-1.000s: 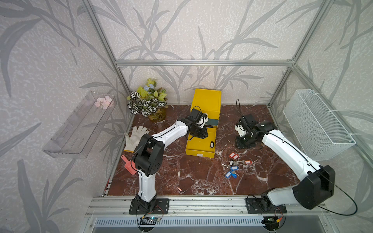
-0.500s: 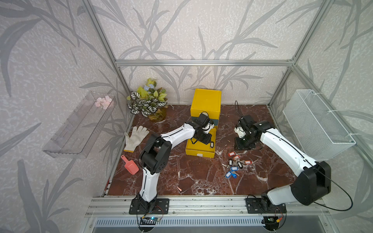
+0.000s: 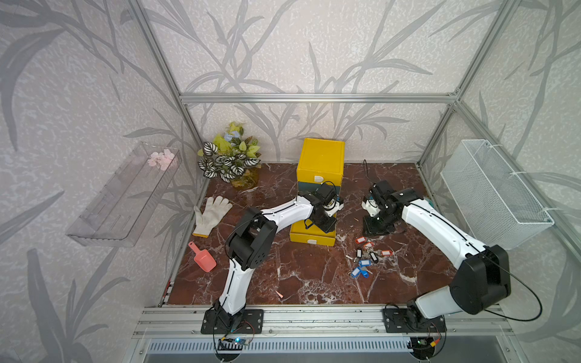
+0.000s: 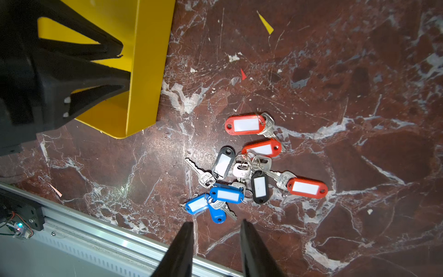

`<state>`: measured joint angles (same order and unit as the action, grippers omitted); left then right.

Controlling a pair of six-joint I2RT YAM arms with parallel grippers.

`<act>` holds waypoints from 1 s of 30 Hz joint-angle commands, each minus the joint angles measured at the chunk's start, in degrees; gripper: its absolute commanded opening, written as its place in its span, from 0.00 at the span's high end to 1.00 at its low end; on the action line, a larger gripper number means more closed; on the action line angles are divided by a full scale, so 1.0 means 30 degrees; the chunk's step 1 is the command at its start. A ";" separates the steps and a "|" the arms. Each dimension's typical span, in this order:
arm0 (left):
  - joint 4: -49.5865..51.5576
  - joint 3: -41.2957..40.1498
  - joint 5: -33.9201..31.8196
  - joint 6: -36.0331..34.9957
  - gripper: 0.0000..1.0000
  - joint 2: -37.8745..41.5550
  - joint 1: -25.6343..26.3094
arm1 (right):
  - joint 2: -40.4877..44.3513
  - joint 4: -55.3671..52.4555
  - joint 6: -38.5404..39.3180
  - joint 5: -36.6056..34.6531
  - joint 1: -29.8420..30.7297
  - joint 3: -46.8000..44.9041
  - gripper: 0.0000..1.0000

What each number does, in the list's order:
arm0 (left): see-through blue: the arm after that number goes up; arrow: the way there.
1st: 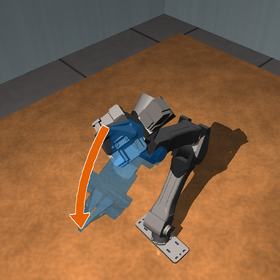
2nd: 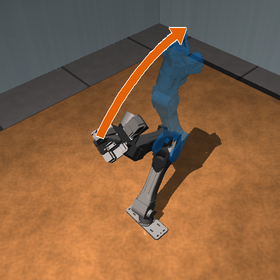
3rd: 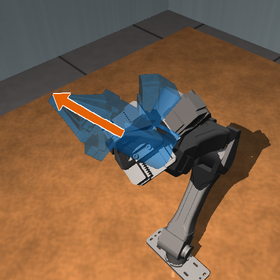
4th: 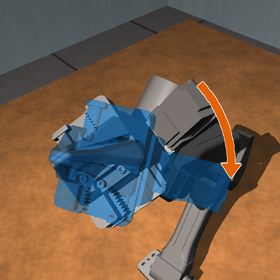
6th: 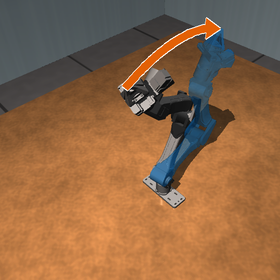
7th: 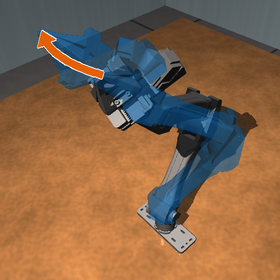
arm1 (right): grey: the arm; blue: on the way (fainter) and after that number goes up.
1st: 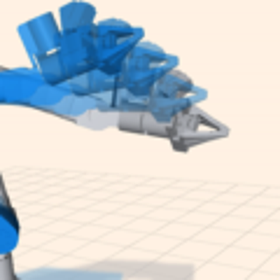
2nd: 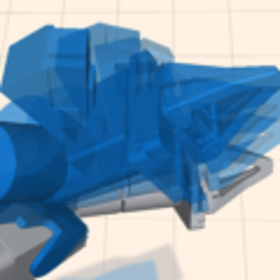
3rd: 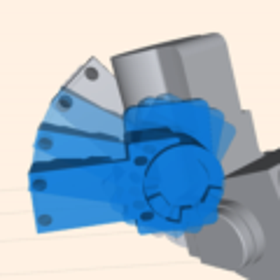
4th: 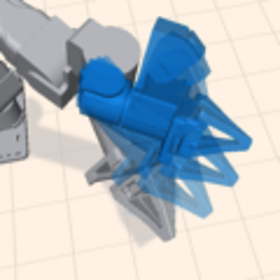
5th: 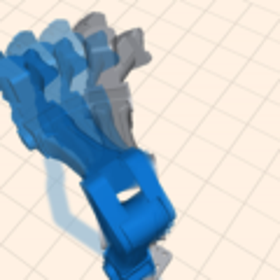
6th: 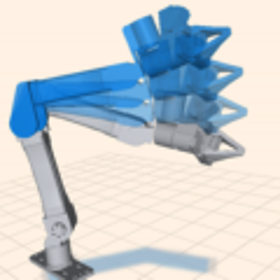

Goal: Take the keys out of the drawer
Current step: Pick up the key from the drawer.

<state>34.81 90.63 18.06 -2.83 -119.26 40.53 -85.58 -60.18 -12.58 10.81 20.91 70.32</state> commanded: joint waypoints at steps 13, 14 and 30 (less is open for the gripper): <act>-0.0467 0.0464 -0.0717 -0.0898 0.62 -0.0966 0.0225 | -0.1000 0.0272 0.0749 0.0204 -0.0172 0.0088 0.64; -0.0452 0.0478 -0.0738 -0.0931 0.62 -0.1026 0.0255 | -0.1018 0.0310 0.0814 0.0207 -0.0172 0.0081 0.64; -0.0694 0.0586 -0.3608 -0.0611 0.61 -0.1892 0.0836 | -0.0639 0.0652 0.1158 -0.0140 -0.0290 -0.0482 0.64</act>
<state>32.25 91.15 11.18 -4.54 -123.33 42.26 -88.36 -58.17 -9.93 10.98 20.38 69.23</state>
